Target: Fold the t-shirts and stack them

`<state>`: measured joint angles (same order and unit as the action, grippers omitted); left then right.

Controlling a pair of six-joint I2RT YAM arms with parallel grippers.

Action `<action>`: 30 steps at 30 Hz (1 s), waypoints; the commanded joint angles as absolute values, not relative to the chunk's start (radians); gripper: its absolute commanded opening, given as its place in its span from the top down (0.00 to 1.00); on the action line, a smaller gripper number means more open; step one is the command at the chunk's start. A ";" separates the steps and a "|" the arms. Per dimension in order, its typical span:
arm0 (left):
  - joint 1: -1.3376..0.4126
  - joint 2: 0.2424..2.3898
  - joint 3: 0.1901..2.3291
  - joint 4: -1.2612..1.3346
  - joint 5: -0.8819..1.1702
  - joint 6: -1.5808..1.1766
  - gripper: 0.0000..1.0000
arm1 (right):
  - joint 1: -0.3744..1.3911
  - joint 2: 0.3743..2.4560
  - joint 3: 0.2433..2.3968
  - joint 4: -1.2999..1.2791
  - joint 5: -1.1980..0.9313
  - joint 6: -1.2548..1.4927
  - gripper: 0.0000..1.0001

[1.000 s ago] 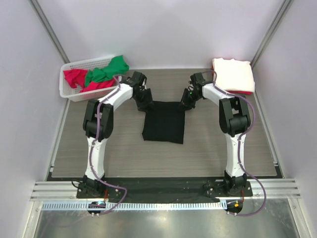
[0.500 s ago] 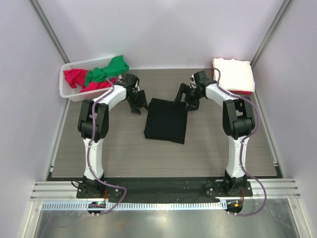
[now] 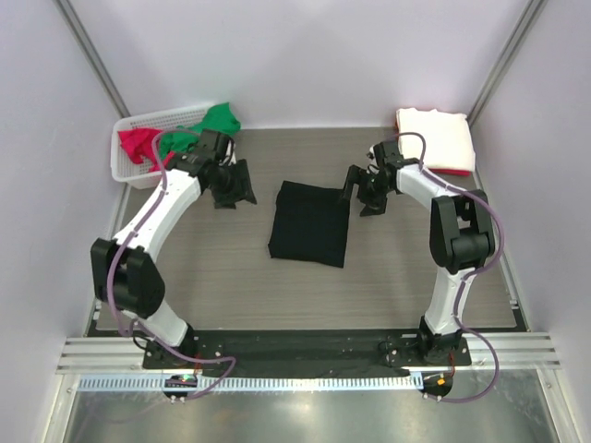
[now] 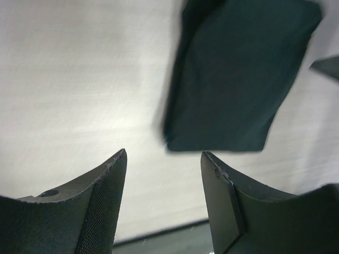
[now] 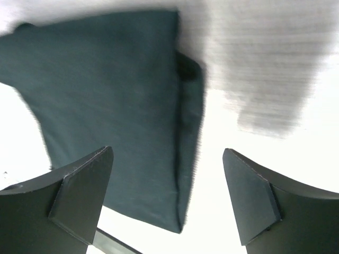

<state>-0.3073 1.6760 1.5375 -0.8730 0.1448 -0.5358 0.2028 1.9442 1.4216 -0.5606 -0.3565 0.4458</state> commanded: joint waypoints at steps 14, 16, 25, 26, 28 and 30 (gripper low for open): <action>-0.305 1.211 1.161 -0.983 0.035 -0.482 0.41 | 0.206 2.124 1.398 -0.356 -0.411 0.452 0.35; -0.304 1.158 1.135 -0.974 0.025 -0.476 0.41 | 0.210 2.135 1.355 -0.281 -0.458 0.469 0.43; -0.304 0.965 0.996 -0.942 -0.011 -0.505 0.41 | 0.215 2.056 1.262 -0.121 -0.541 0.456 0.99; -0.304 0.931 0.989 -0.934 -0.005 -0.505 0.41 | 0.212 2.022 1.272 -0.126 -0.532 0.445 0.99; -0.304 0.896 0.967 -0.905 -0.005 -0.511 0.41 | 0.213 1.996 1.326 -0.207 -0.500 0.391 0.99; -0.304 0.842 0.948 -0.881 0.037 -0.520 0.41 | 0.212 1.959 1.368 -0.290 -0.448 0.332 0.99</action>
